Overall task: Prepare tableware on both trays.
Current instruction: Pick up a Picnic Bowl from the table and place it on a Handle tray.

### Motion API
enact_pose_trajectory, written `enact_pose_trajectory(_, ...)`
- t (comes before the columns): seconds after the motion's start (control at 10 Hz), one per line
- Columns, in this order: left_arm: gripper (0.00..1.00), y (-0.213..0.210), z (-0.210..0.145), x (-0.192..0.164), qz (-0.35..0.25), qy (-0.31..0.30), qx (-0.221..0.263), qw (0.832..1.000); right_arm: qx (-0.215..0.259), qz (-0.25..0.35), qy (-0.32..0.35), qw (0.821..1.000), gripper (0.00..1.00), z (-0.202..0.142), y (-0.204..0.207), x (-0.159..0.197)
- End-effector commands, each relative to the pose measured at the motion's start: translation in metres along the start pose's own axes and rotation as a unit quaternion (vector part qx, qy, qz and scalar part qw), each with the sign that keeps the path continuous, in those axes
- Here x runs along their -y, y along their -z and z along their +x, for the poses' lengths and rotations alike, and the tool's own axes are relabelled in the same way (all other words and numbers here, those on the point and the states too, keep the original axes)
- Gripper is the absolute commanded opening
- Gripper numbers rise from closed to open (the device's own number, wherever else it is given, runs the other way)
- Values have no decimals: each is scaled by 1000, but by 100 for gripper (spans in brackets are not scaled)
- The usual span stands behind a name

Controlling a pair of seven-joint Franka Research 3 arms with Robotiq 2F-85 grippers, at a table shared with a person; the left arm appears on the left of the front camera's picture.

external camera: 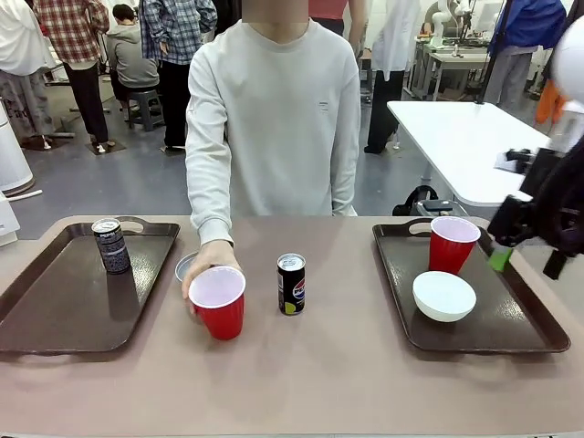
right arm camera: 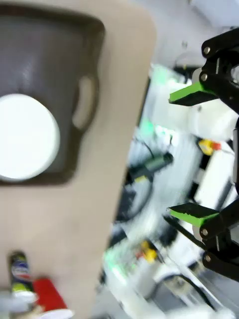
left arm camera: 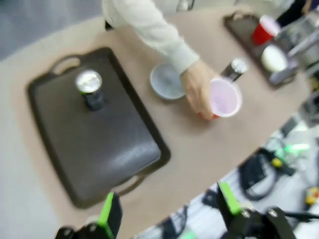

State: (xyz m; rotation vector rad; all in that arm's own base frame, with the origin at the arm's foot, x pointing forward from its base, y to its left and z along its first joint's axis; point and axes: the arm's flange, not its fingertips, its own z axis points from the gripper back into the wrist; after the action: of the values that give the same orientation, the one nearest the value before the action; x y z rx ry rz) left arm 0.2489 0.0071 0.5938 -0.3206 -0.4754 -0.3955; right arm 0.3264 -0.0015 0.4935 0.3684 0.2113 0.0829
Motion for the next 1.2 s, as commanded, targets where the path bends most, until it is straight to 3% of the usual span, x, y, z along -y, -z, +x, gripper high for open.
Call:
enact_pose_trajectory(0.0,100,30,19,16,48,40,-66,996,-28,143,48,988,100,-39,-8,43)
enact_pose_trajectory(0.2,100,55,40,43,81,66,-114,988,-32,227,46,972,100,-71,-2,77)
enact_pose_trajectory(0.4,100,84,53,59,104,44,-110,988,-37,264,41,963,100,-84,3,90)
enact_pose_trajectory(0.6,100,89,52,56,102,-6,-67,992,-26,242,4,970,100,-85,11,89)
enact_pose_trajectory(0.7,100,89,46,59,94,49,-109,988,-41,250,48,966,100,-91,1,97)
enact_pose_trajectory(1.1,100,93,50,60,92,37,-100,990,-41,250,48,966,100,-91,1,97)
